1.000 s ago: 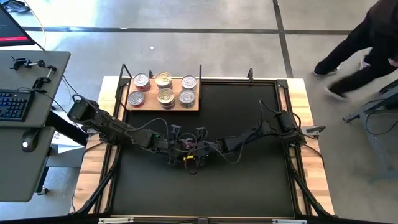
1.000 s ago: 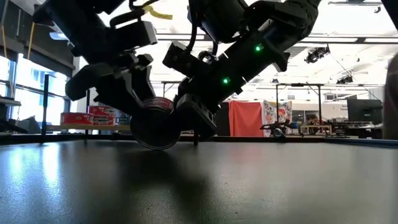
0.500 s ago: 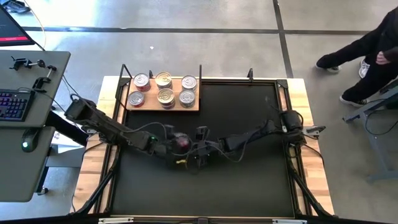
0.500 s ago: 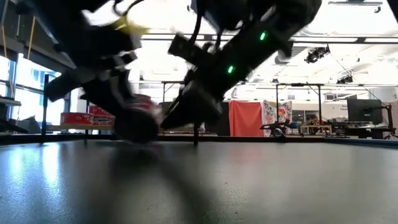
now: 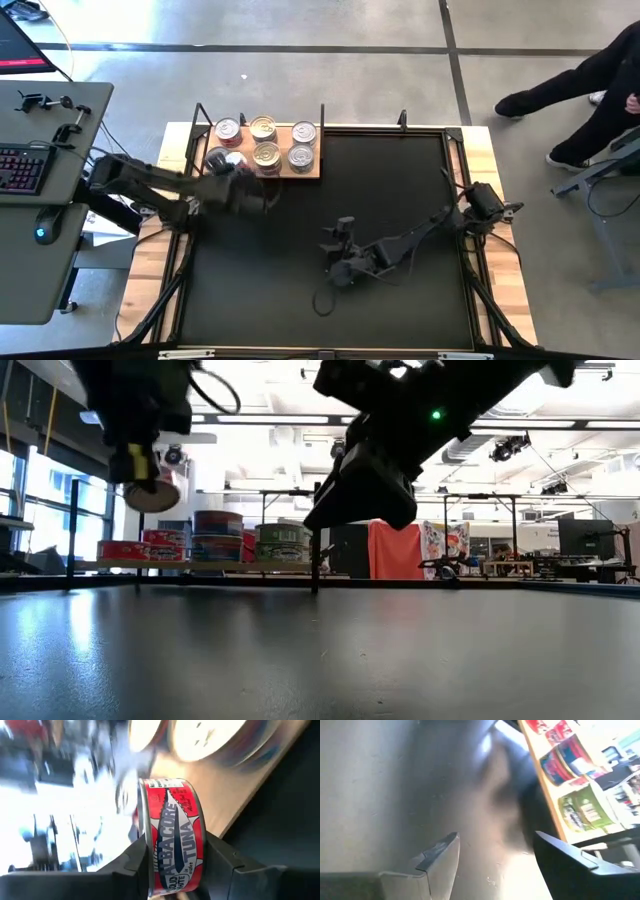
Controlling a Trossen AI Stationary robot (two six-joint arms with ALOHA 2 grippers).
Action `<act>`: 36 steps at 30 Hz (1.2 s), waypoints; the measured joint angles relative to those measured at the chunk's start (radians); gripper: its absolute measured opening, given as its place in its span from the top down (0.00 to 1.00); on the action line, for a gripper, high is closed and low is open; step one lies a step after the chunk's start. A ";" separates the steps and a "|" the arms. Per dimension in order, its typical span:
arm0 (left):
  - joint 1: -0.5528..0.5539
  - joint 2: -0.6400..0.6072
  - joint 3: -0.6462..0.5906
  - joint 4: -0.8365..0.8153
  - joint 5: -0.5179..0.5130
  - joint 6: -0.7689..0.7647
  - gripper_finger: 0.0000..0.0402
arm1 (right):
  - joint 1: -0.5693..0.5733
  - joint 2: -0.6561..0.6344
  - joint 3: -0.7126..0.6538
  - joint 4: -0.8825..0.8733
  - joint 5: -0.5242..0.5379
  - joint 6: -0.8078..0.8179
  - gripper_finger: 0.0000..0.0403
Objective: Stack canned seafood by type on shelf
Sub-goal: Stack the red tuna can on the top of the other red tuna can
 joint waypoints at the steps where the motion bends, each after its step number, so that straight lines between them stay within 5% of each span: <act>1: 0.048 -0.007 0.000 -0.008 0.030 0.013 0.71 | 0.008 0.000 0.000 0.000 0.022 0.002 0.39; 5: 0.227 -0.011 -0.004 -0.002 0.120 0.058 0.71 | 0.030 0.000 0.000 0.001 0.078 0.003 0.39; 12: 0.403 -0.011 -0.059 0.122 0.118 0.194 0.71 | 0.034 0.000 0.000 -0.007 0.080 0.005 0.39; 19: 0.467 -0.010 -0.114 0.202 0.113 0.263 0.69 | 0.033 0.000 0.000 -0.006 0.080 0.006 0.39; 36: 0.514 -0.011 -0.115 0.268 0.130 0.306 0.45 | 0.033 0.000 0.000 -0.006 0.080 0.021 0.39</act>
